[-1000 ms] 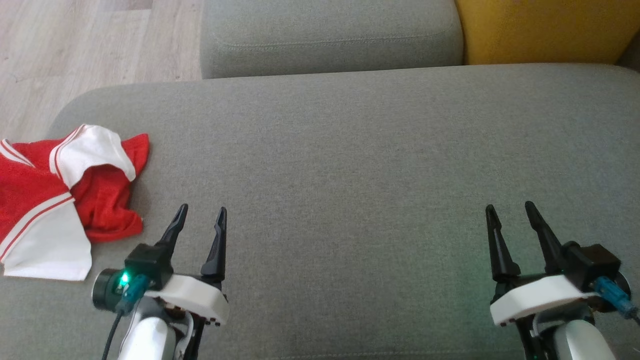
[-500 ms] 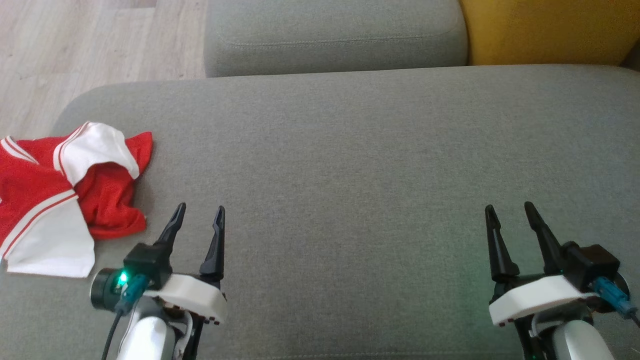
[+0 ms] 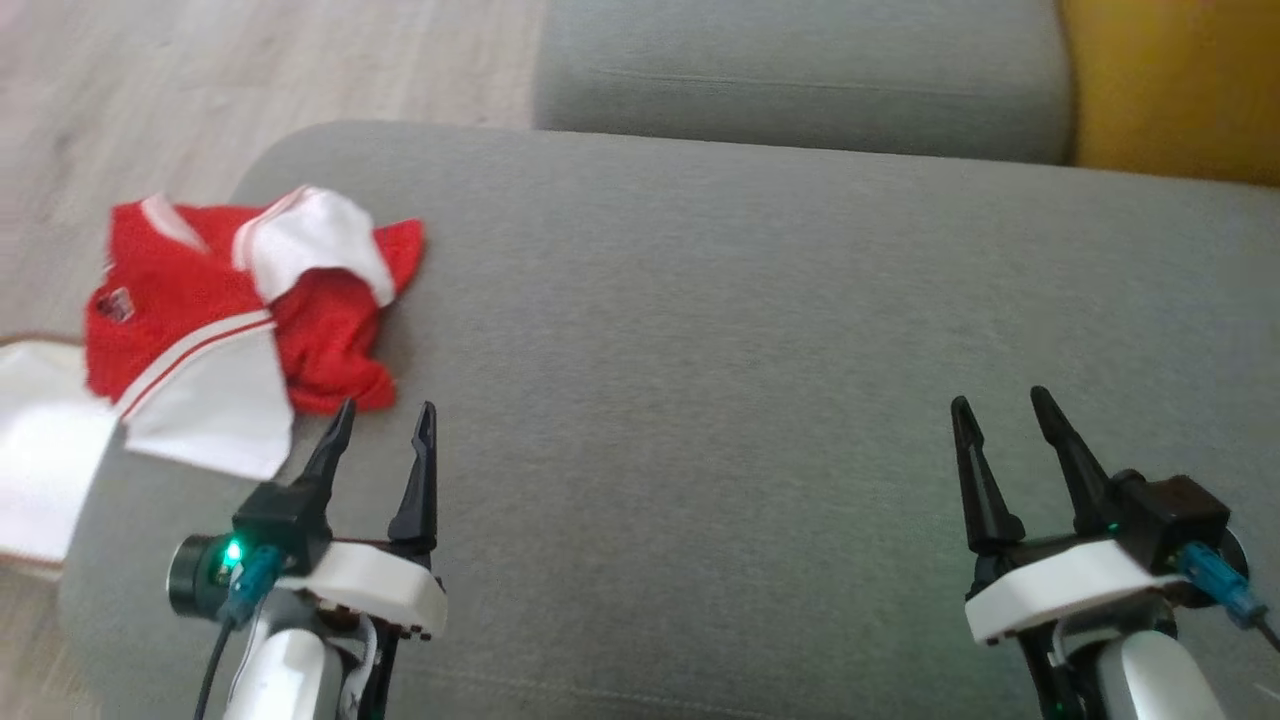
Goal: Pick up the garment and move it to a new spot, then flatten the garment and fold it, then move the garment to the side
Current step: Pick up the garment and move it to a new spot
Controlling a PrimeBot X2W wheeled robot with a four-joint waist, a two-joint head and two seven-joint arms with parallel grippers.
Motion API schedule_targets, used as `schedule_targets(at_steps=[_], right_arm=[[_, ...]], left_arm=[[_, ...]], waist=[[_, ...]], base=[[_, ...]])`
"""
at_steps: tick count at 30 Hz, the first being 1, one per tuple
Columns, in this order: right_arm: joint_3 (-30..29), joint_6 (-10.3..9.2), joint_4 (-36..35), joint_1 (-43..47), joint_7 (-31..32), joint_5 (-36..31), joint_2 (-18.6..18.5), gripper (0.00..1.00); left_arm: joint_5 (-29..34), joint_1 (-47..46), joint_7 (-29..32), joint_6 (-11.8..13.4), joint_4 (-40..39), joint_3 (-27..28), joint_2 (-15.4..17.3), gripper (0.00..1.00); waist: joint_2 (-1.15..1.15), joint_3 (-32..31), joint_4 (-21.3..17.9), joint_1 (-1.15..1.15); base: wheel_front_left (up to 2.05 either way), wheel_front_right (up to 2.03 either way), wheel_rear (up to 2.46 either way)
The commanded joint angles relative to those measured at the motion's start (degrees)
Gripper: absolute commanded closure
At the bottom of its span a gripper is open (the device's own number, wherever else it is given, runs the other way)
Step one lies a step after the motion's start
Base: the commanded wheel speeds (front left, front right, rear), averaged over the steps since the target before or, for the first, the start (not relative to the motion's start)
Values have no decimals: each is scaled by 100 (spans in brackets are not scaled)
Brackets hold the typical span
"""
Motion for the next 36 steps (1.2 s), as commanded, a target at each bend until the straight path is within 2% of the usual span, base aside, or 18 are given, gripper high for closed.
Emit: schedule_targets(at_steps=[1,8,15,27,31,36], right_arm=[[147,23,-264,-215,18,-47,-37,0],[217,23,-467,-194,133,-94,-25,0],[245,23,-545,-177,186,-101,-12,0],[323,23,-661,-263,249,-70,-52,0],[325,23,-822,-405,357,-83,-167,0],[219,23,-1109,-576,580,-111,-399,0]], left_arm=[[5,-285,-70,18,-225,258,65,0],[-16,-194,-70,31,-292,377,90,0],[-19,-124,-70,48,-347,458,83,0],[-3,-192,-70,64,-400,536,34,0],[-147,-452,-70,40,-297,607,-9,0],[-312,-1099,-66,-55,467,637,-34,0]], waist=[[0,14,353,0],[0,27,891,0],[0,47,1103,0],[0,315,1060,0],[0,727,976,0],[0,1378,911,0]], base=[[0,0,0],[0,0,0],[0,0,0],[0,0,0],[0,0,0],[0,0,0]])
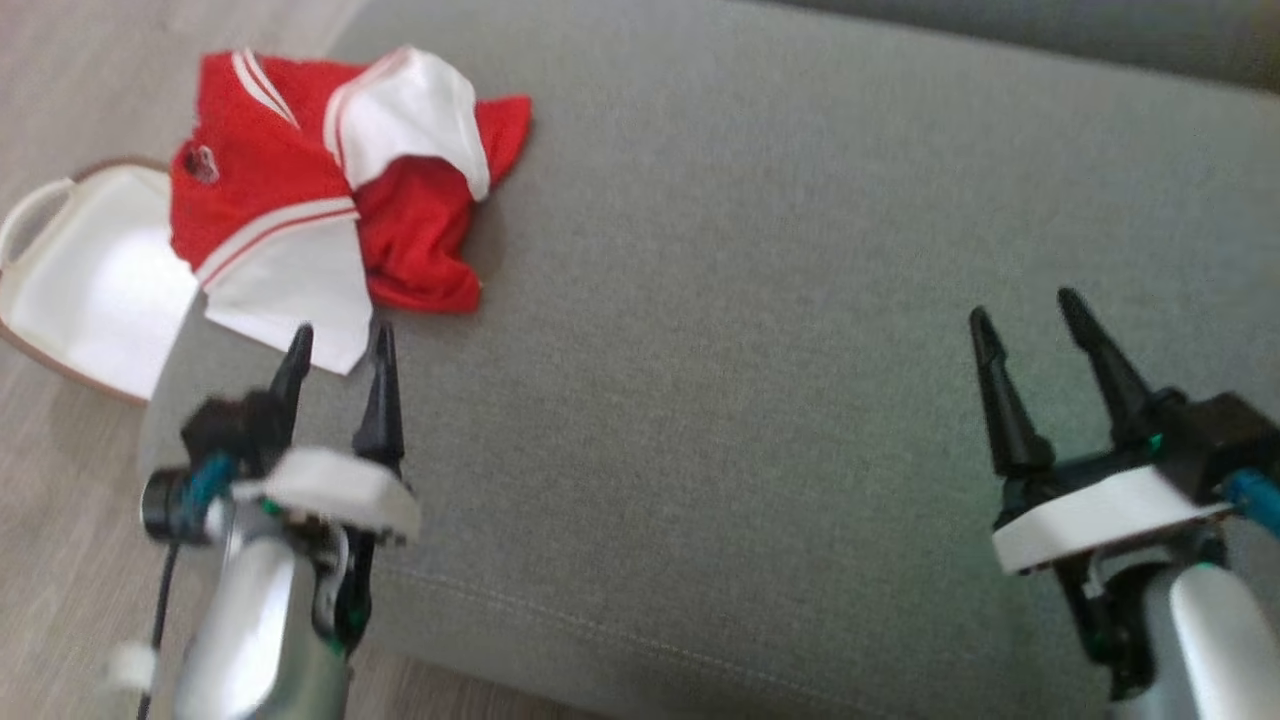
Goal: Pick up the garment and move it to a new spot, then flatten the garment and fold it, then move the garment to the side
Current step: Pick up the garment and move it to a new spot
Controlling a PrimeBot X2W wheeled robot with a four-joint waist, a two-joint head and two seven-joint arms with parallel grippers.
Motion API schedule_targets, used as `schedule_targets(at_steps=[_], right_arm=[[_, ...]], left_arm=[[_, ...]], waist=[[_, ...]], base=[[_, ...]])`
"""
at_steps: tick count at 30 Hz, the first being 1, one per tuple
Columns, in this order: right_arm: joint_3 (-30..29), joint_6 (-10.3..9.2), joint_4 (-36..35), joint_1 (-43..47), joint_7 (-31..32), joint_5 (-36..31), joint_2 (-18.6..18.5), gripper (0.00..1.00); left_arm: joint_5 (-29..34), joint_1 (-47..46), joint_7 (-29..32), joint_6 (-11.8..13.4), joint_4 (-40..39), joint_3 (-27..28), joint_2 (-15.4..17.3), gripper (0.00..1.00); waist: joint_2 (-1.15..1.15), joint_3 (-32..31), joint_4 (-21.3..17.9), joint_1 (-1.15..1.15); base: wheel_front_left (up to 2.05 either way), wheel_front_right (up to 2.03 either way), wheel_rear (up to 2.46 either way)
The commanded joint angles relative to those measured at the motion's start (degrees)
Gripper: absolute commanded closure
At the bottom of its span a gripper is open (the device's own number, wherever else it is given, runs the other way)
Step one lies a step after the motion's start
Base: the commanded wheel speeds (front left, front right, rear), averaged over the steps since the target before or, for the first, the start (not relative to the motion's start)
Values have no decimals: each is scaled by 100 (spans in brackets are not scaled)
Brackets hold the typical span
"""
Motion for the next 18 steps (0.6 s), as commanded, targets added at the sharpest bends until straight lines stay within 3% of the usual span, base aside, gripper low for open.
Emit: schedule_targets(at_steps=[1,10,18], right_arm=[[57,23,-316,-255,72,-57,-166,0],[-113,23,-731,-354,404,-26,-531,0],[-195,23,-783,-330,423,25,-555,0]], left_arm=[[-124,-576,-51,-79,204,254,54,0],[-426,-2166,499,-174,2607,396,184,0],[-496,-2703,668,9,3673,476,333,0]], waist=[[0,552,-79,0],[0,1311,-196,0],[0,1396,-265,0]], base=[[0,0,0],[0,0,0],[0,0,0]])
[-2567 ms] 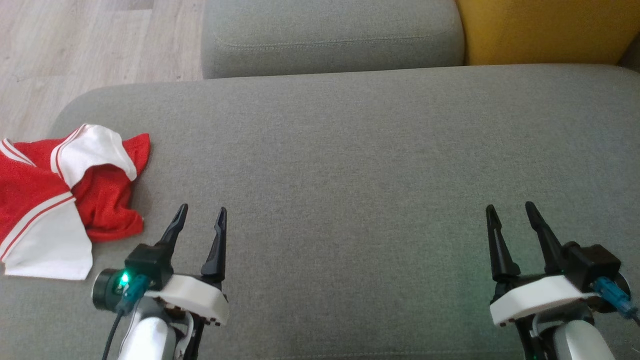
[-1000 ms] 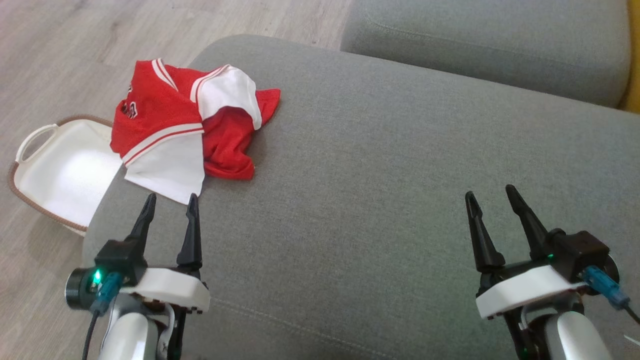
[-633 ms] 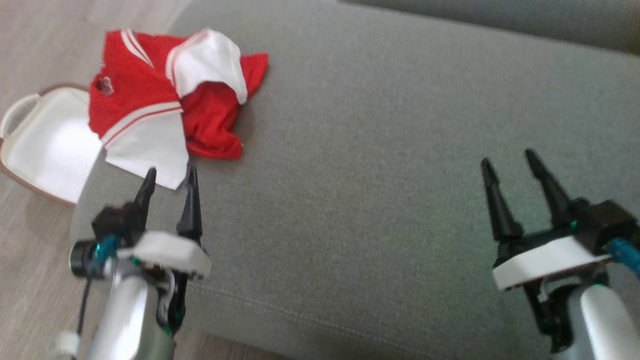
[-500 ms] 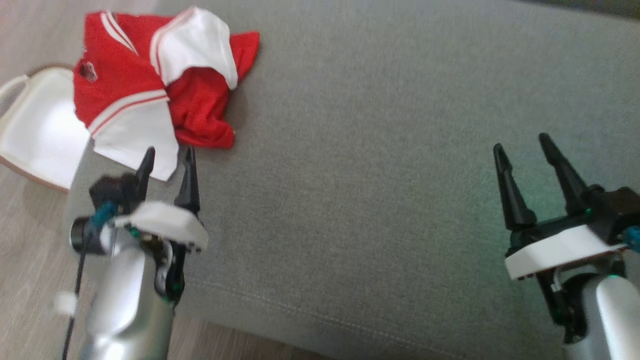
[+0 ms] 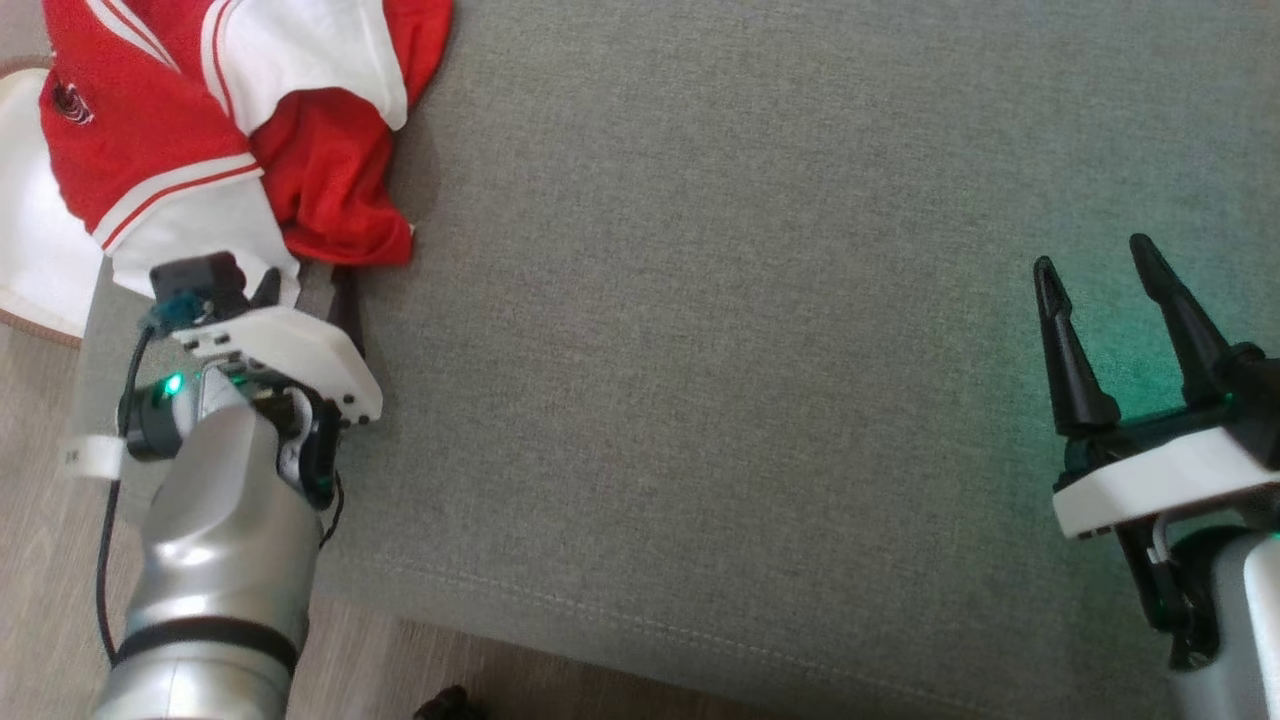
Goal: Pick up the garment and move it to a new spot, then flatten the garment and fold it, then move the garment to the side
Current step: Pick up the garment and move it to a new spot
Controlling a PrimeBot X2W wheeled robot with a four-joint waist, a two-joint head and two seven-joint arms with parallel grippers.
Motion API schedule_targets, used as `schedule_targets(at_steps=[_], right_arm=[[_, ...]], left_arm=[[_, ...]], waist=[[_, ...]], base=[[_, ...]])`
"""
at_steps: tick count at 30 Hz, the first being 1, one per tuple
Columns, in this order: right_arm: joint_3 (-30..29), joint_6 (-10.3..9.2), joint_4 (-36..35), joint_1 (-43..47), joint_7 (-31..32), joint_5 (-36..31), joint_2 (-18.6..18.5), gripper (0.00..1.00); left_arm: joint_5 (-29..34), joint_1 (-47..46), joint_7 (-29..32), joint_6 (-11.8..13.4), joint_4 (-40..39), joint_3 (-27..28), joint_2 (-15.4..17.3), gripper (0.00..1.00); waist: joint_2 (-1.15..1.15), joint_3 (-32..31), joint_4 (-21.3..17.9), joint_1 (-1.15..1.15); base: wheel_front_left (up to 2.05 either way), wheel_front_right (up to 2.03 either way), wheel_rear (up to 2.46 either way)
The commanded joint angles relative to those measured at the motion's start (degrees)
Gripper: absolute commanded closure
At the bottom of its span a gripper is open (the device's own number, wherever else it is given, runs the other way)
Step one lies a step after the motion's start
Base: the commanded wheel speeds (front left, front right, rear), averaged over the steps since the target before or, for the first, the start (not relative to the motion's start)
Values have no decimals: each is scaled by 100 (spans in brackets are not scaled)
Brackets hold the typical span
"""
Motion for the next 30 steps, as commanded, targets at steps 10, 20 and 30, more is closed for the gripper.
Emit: schedule_targets(at_steps=[10,20,30], right_arm=[[55,23,-156,-49,6,65,-20,0],[-159,23,20,275,-152,74,274,0],[-166,23,159,513,-366,78,626,0]], left_arm=[[120,-280,-146,351,638,11,418,100],[405,123,-687,885,-900,-24,713,100],[560,1542,-655,963,-4125,-82,823,100]], waist=[[0,-118,-23,-1],[0,-795,68,-1],[0,-1656,-150,-1]], base=[[0,0,0],[0,0,0],[0,0,0]])
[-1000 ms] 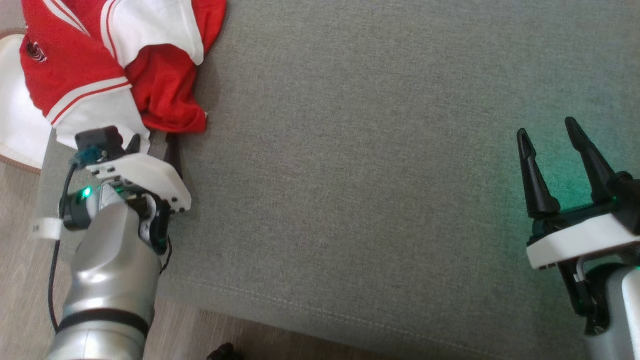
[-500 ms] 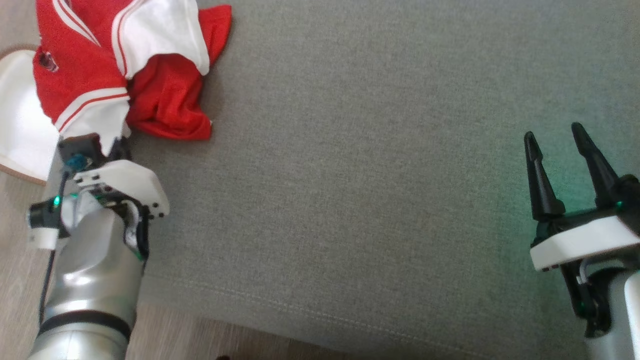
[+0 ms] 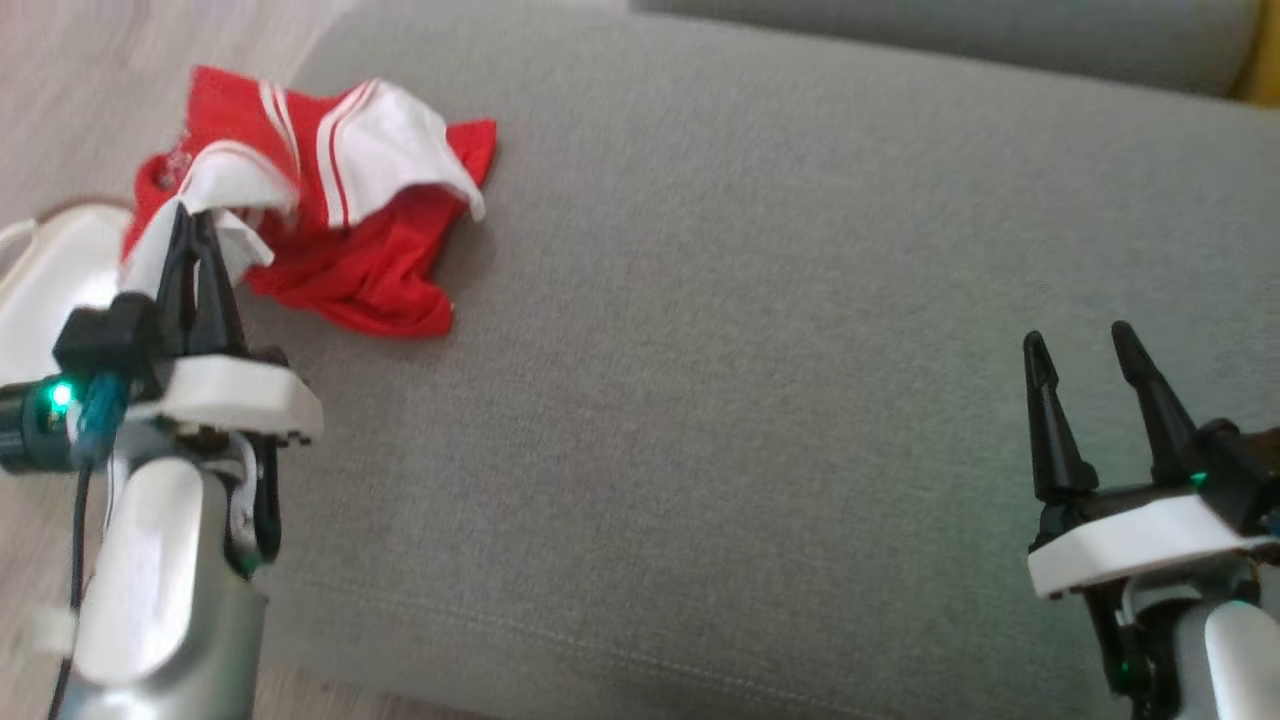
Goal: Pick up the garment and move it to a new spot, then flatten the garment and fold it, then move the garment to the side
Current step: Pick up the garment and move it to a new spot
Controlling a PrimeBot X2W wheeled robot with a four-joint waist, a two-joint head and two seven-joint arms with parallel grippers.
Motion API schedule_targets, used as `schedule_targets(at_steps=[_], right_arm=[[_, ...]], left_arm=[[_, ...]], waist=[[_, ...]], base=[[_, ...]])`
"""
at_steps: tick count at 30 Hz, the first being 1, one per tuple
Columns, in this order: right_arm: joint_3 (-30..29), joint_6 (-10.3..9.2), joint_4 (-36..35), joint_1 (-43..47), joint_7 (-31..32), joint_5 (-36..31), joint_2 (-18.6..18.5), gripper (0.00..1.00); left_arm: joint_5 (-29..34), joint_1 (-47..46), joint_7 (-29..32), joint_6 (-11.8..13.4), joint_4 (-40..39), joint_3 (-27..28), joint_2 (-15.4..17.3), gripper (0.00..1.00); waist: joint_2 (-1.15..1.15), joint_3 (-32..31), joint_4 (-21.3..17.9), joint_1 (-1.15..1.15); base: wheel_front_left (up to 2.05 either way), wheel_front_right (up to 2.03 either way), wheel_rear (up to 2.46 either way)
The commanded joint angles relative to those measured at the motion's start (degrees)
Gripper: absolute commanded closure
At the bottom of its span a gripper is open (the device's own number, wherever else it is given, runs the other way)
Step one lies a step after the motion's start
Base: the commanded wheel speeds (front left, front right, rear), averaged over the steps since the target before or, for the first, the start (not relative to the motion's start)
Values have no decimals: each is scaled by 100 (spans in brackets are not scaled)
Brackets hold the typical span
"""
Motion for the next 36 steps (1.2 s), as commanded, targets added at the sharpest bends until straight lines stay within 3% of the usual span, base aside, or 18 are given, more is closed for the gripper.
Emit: schedule_targets(at_steps=[1,8,13,16,27,31,36], right_arm=[[107,23,-188,-2,-64,28,31,0],[151,23,-321,84,-107,47,171,0],[231,23,-511,20,-76,72,211,0],[268,23,-607,-32,-63,88,220,0],[630,23,-848,-433,-104,316,242,0],[702,23,-784,-555,-253,487,244,0],[717,23,-595,-643,-495,723,244,0]], left_arm=[[38,-120,8,-7,-507,121,215,100],[8,543,597,-151,-2228,-323,78,100],[-29,566,893,-309,-2826,-756,-107,100],[-39,451,956,-390,-2879,-947,-202,100],[-196,-829,894,-743,-2286,-2204,-679,100],[-370,-1445,745,-723,-1999,-2647,-716,100],[-719,-2117,632,-469,-1545,-3140,-721,100]], waist=[[0,-267,-174,0],[0,-579,-772,0],[0,-511,-1383,0],[0,-413,-1658,0],[0,430,-3360,0],[0,817,-3840,0],[0,1269,-4256,0]], base=[[0,0,0],[0,0,0],[0,0,0],[0,0,0],[0,0,0],[0,0,0],[0,0,0]])
